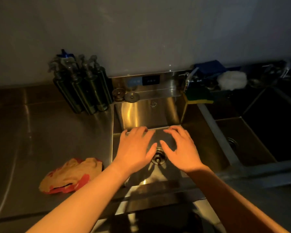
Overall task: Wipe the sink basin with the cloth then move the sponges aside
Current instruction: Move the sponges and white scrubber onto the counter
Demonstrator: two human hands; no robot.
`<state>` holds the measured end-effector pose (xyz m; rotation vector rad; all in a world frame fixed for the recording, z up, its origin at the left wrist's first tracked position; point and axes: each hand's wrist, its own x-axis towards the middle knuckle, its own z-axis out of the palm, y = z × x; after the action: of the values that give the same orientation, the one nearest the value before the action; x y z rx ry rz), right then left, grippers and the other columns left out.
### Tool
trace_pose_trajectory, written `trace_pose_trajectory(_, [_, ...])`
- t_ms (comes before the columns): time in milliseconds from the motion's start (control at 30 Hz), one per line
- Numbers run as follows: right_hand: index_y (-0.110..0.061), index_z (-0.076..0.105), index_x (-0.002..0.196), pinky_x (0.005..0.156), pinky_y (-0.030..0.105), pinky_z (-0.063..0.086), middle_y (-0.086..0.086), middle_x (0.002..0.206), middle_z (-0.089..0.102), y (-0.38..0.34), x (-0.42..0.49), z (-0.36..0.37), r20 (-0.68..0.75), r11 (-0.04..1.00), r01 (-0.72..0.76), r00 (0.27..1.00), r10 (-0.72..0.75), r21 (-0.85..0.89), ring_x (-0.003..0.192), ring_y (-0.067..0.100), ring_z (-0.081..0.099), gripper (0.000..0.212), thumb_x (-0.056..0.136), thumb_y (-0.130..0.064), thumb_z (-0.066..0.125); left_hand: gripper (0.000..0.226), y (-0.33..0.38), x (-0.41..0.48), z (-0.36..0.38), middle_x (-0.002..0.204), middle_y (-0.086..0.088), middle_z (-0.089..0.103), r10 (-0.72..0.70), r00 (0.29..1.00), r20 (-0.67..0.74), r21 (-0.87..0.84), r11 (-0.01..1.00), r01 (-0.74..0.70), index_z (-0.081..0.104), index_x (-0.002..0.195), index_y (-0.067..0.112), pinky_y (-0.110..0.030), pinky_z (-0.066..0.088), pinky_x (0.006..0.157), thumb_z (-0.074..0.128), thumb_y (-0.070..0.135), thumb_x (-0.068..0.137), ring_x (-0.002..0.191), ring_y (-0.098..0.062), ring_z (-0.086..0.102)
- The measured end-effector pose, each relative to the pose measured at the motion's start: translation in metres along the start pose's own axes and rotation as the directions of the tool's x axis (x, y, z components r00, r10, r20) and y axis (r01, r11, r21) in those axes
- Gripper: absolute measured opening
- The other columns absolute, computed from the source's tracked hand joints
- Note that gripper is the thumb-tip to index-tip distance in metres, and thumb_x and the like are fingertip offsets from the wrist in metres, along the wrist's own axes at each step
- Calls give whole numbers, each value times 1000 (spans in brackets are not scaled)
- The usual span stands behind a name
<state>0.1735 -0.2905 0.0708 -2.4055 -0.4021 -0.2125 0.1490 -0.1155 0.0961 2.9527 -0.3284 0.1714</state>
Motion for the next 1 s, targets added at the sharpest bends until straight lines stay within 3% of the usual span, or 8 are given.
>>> trace_pose_trajectory(267, [-22,59,119,97,34,40,-1,126,49,99,23,-66,-41,995,-80,996,82,53,117,16,46,42,82,-42,60,53,88,77,23,138,3,41,28,999,37,43,999,-30,35,139,31,-45,23,106,30,52,91,128,-17,35])
trace_pose_trajectory(467, [-15,64,110,89,37,47,5,115,57,162,42,-110,-176,999,16,984,-7,50,106,20,54,36,79,-35,63,49,158,135,45,132,2,47,52,998,34,13,999,-53,42,134,30,-45,29,103,31,52,91,124,-18,41])
trace_pose_trajectory(600, [-12,63,112,85,36,48,8,116,56,199,57,-136,-154,997,54,987,-46,50,105,19,53,36,81,-29,67,50,193,170,58,129,1,52,51,999,14,-34,998,-51,46,131,29,-47,31,99,31,51,89,120,-19,46])
trace_pose_trajectory(800, [-10,62,114,86,26,41,7,119,53,221,75,-156,-106,995,36,994,-26,97,107,10,44,35,84,-27,67,48,209,198,63,128,-1,53,24,1000,11,-36,999,-23,46,130,28,-51,32,99,32,49,90,119,-21,48])
trace_pose_trajectory(1000, [-11,62,115,89,27,42,7,121,52,227,89,-149,-113,998,-4,994,12,66,110,15,47,35,84,-27,67,47,195,218,65,130,0,50,54,998,35,15,998,-54,42,133,27,-47,30,101,39,46,91,122,-20,44])
